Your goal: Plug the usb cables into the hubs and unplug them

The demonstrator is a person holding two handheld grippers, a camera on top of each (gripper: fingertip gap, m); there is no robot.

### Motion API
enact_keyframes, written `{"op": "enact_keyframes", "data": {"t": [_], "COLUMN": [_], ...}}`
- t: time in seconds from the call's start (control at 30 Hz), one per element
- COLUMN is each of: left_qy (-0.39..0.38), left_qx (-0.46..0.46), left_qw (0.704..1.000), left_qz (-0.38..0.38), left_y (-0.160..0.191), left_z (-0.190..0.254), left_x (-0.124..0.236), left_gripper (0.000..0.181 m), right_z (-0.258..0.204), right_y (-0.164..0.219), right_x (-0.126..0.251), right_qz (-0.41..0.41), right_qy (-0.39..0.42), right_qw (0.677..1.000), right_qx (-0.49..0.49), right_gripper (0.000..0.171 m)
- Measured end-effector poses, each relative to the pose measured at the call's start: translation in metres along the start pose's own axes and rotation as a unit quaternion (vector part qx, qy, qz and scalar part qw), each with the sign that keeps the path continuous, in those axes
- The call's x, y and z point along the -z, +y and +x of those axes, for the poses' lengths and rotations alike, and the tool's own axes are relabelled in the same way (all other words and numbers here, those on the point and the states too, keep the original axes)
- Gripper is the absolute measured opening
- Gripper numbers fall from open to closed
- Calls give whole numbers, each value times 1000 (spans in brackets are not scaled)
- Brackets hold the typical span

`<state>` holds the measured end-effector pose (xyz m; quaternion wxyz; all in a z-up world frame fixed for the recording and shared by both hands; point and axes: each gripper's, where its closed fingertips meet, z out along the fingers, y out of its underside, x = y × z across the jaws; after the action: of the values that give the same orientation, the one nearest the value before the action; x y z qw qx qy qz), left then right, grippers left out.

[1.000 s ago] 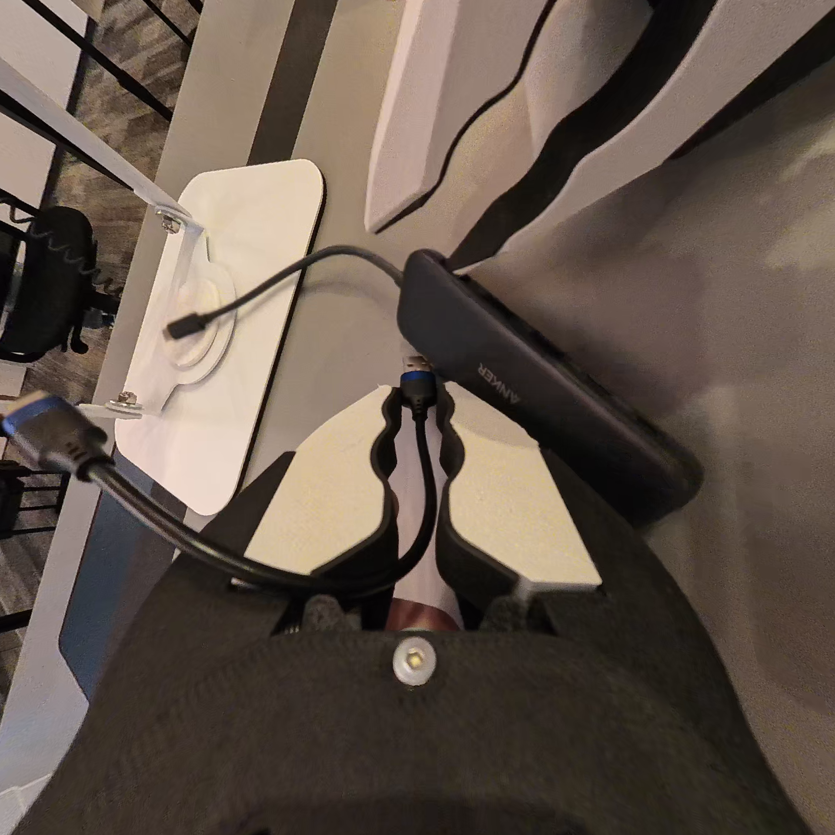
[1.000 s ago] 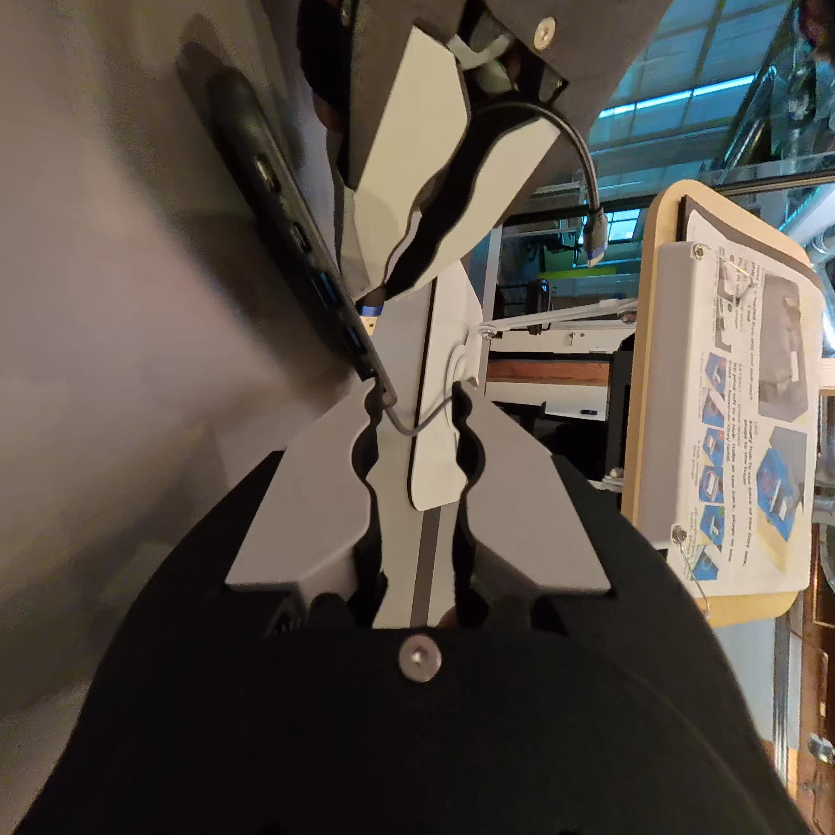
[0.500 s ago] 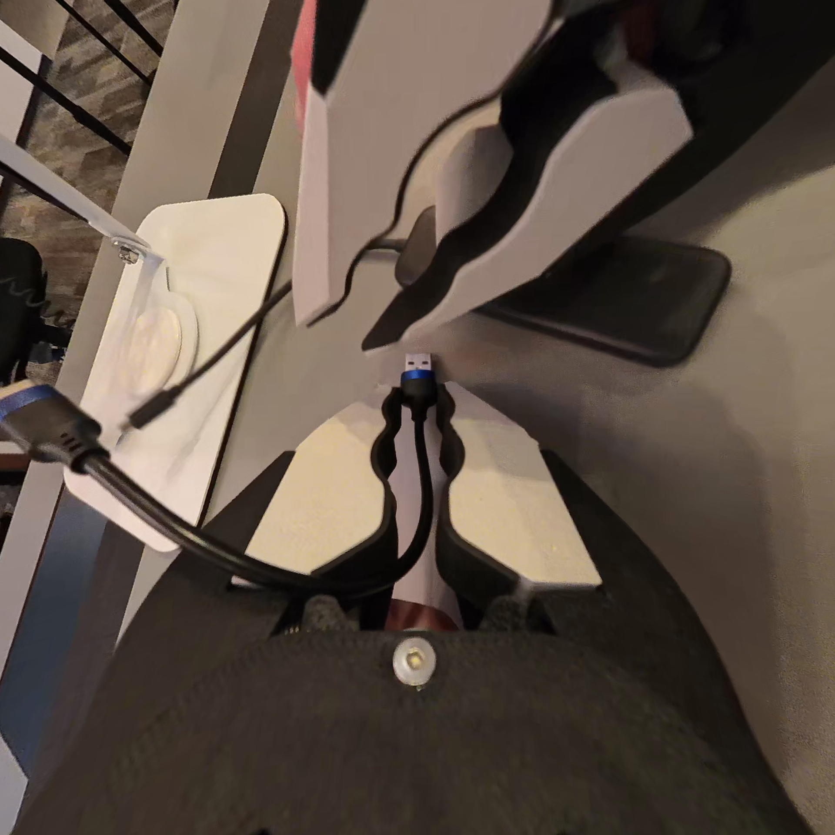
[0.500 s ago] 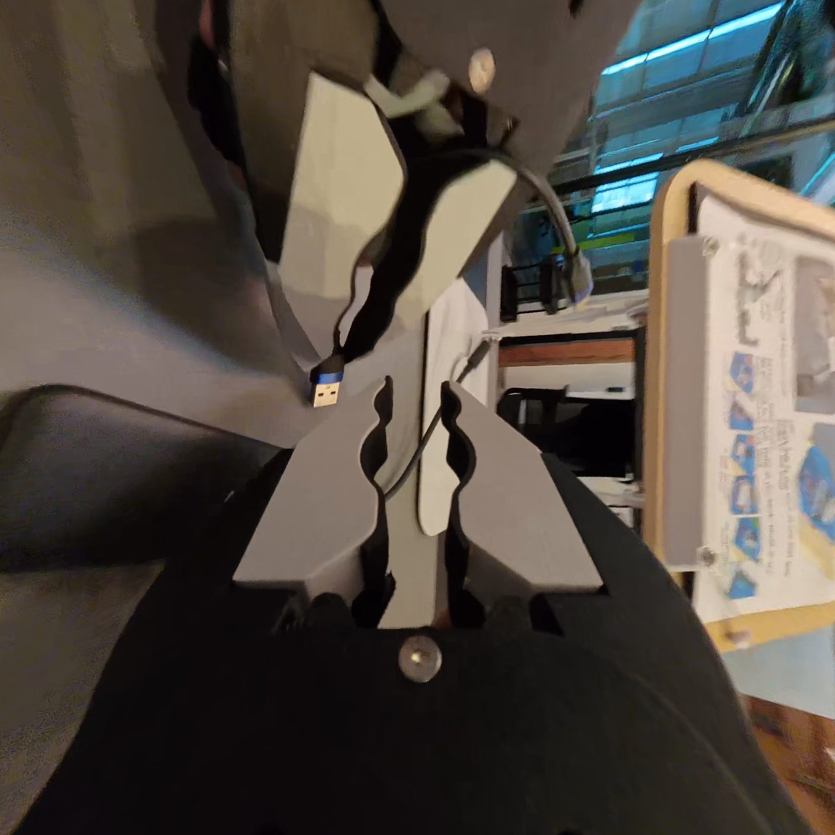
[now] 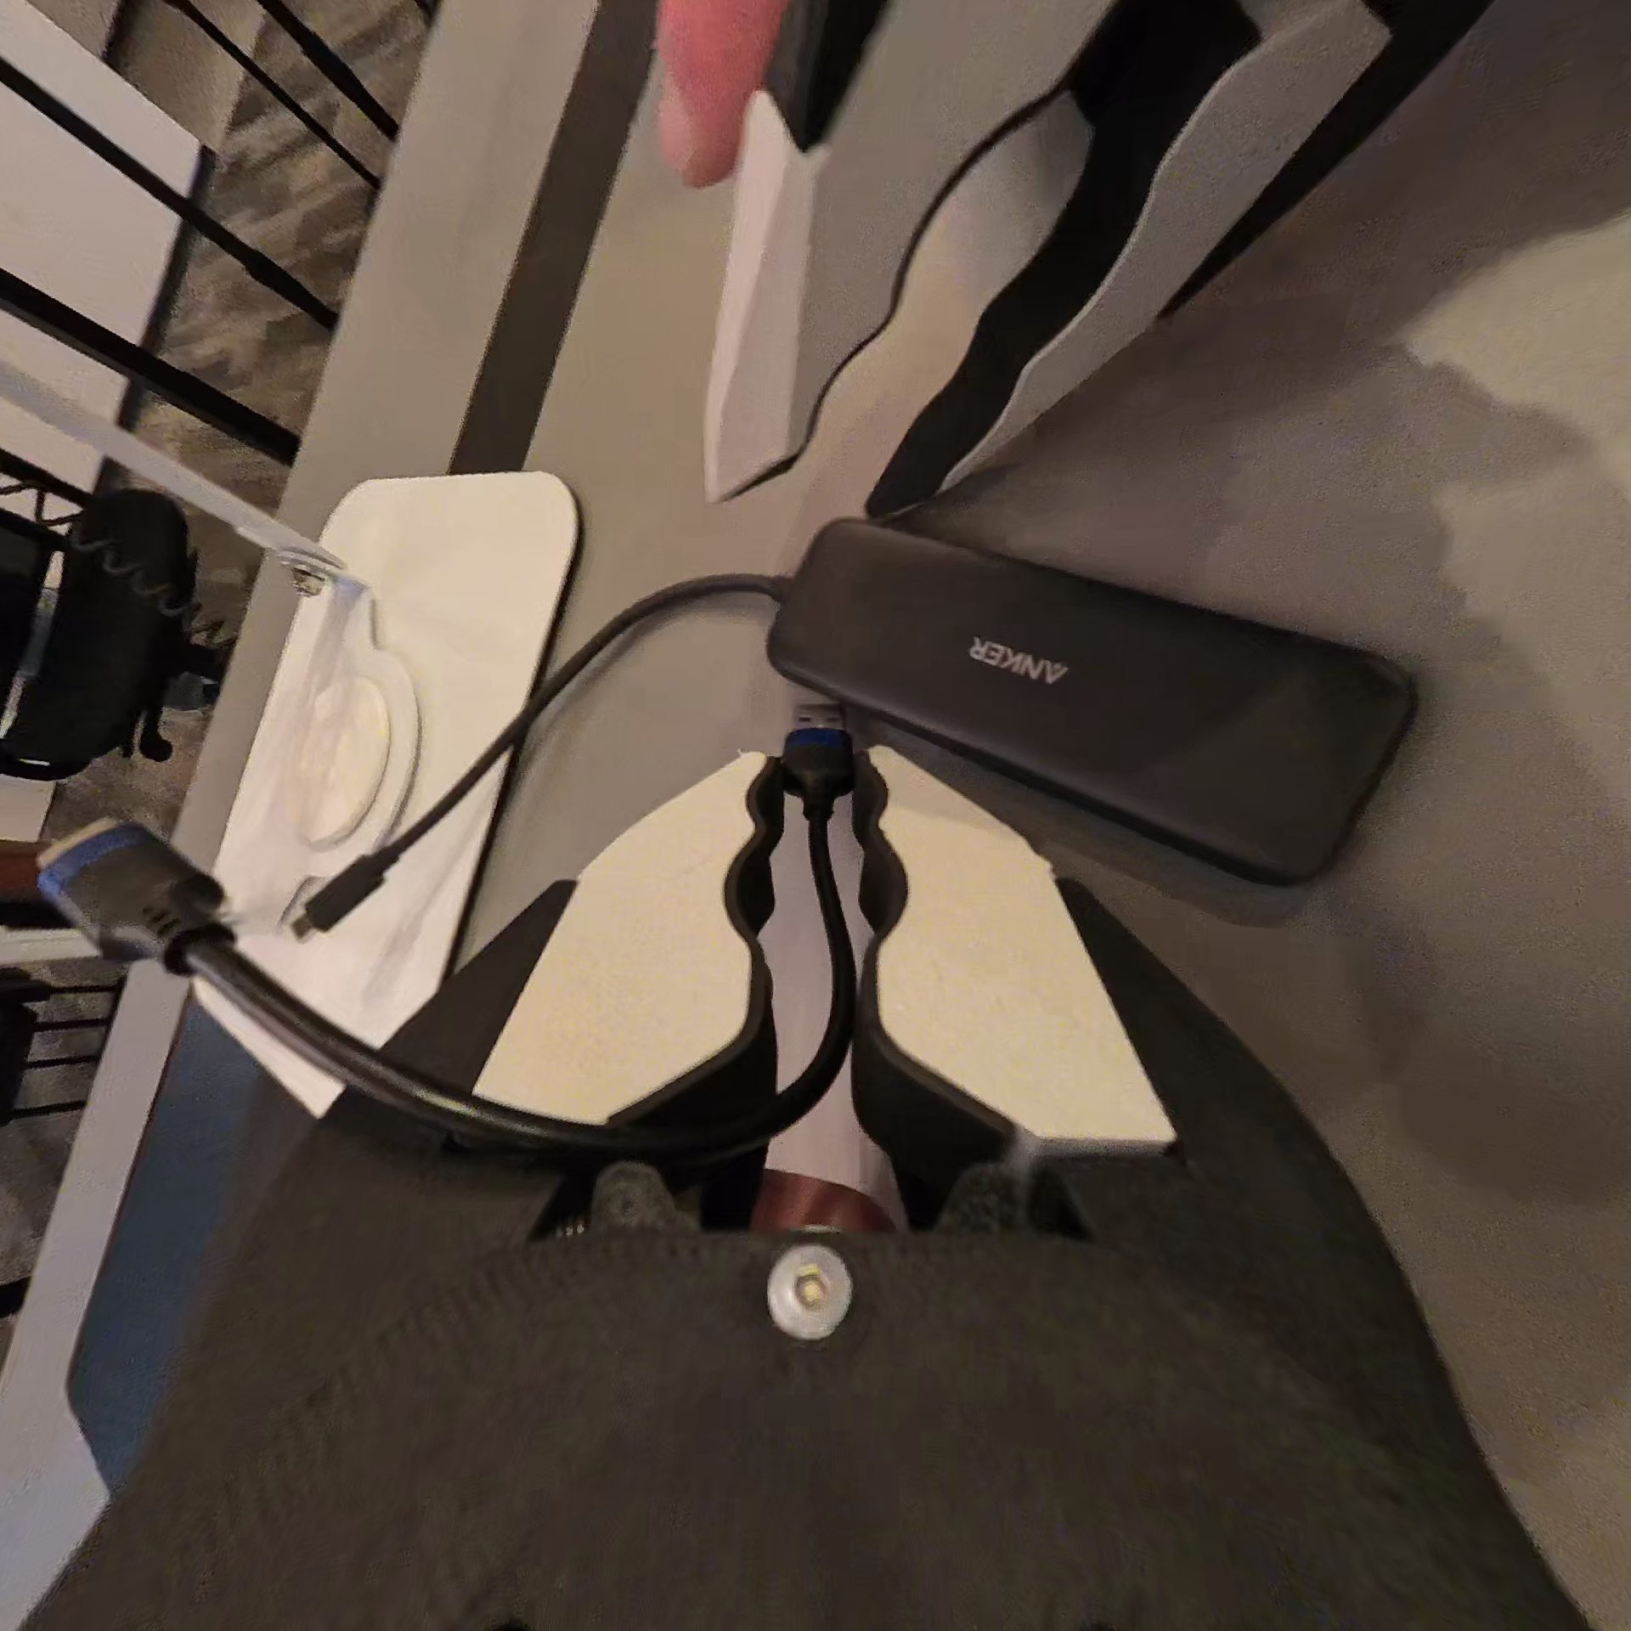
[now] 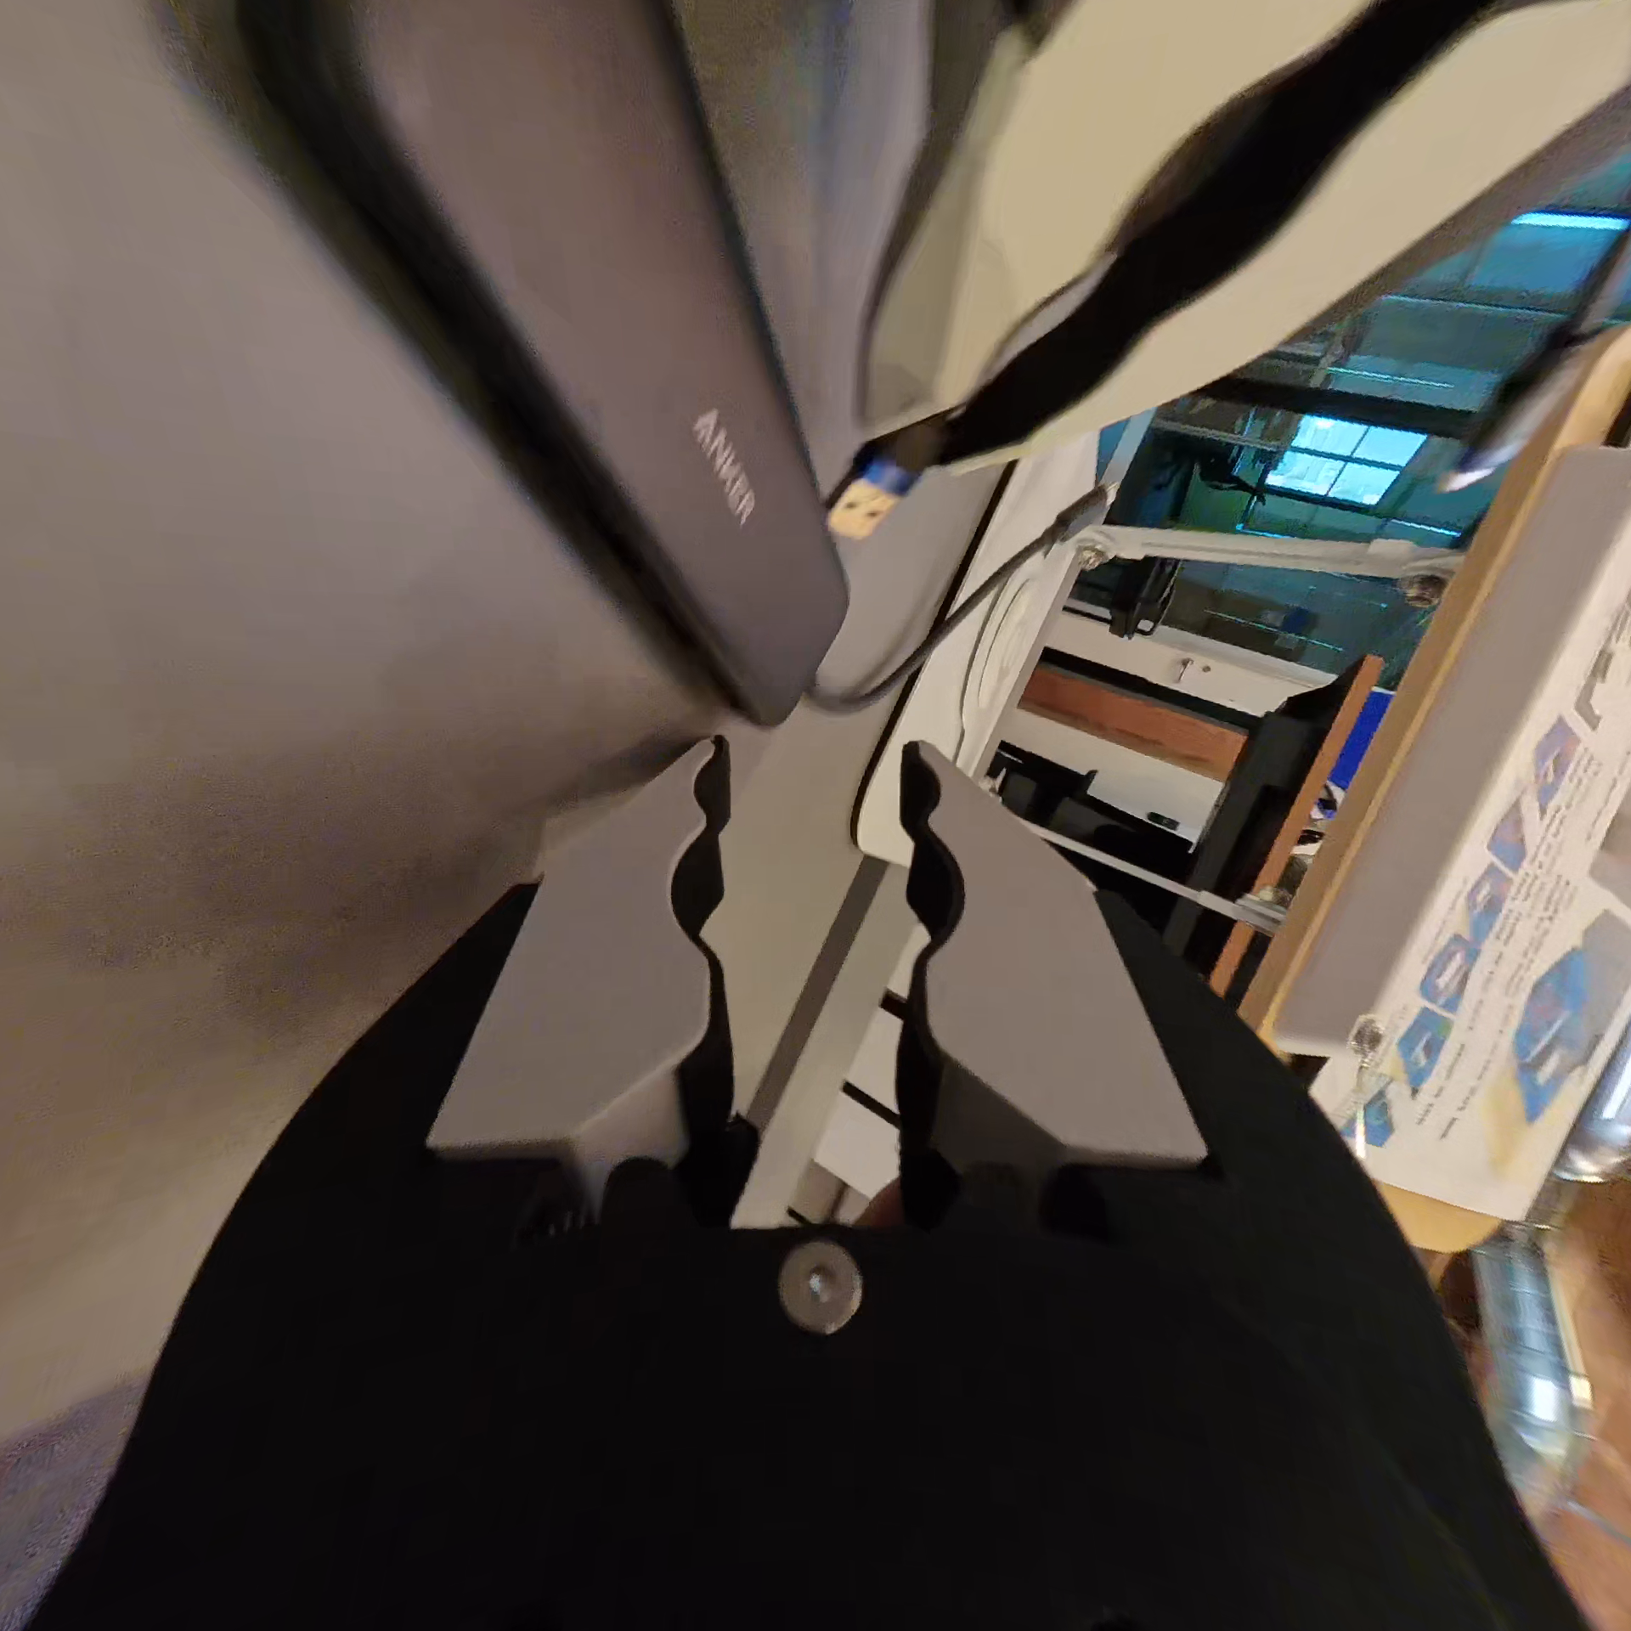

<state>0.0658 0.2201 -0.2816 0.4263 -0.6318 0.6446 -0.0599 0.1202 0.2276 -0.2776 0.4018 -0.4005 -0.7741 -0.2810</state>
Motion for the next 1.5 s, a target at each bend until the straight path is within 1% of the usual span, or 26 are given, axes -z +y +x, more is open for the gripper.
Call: {"op": "enact_keyframes", "data": {"t": [0.17,0.27,0.37,0.47,0.6,0.67,0.73,0.8,0.87,0.9,0.97,1.0,1.1,1.13,1.17,1.27,1.33,1.4,1.5], "left_qy": [1,-9,-11,-14,-6,-7,-10,-4,-4,-3,13,9,12,9,8,10,13,-2,-26], "left_qx": [20,18,15,11,14,12,2,11,6,4,7,0,1,-2,0,9,16,21,39], "left_qw": [1000,1000,1000,1000,1000,1000,1000,1000,1000,1000,1000,1000,1000,1000,1000,999,999,999,996], "left_qz": [6,4,2,0,9,11,5,12,11,12,26,25,28,29,30,37,43,48,72], "left_y": [3,4,6,6,4,2,3,4,4,3,-2,-2,-2,-1,-1,1,0,0,-10], "left_z": [-2,-7,-7,-7,-5,-3,-3,-2,-2,-1,4,5,4,3,2,-1,-5,-15,-33], "left_x": [0,1,0,-1,-1,-2,-2,-2,-2,-2,-3,-3,-2,-1,-1,2,6,12,31], "left_gripper": [15,15,15,15,15,15,15,15,15,15,15,15,15,15,15,15,15,15,15], "right_z": [5,8,24,24,27,23,20,19,21,19,9,6,5,5,4,4,6,10,24], "right_y": [-7,-12,-14,-16,-23,-33,-36,-37,-38,-40,-42,-44,-43,-42,-40,-37,-30,-22,-4], "right_x": [-2,0,5,3,6,2,-3,-4,-5,-6,-9,-9,-13,-14,-17,-21,-23,-24,-24], "right_qz": [19,35,51,48,65,72,59,60,51,48,46,52,54,55,55,47,27,0,-49], "right_qy": [37,59,90,84,95,88,102,94,87,70,11,-14,-56,-60,-60,-38,-31,-26,-10], "right_qw": [998,994,985,987,985,985,988,989,993,995,999,998,997,997,997,998,999,999,996], "right_qx": [-40,-80,-138,-131,-131,-133,-102,-101,-68,-55,-25,-14,-8,-4,2,13,-9,-33,-76], "right_gripper": [40,38,28,23,24,29,27,27,32,32,34,28,25,24,20,12,9,9,9]}}
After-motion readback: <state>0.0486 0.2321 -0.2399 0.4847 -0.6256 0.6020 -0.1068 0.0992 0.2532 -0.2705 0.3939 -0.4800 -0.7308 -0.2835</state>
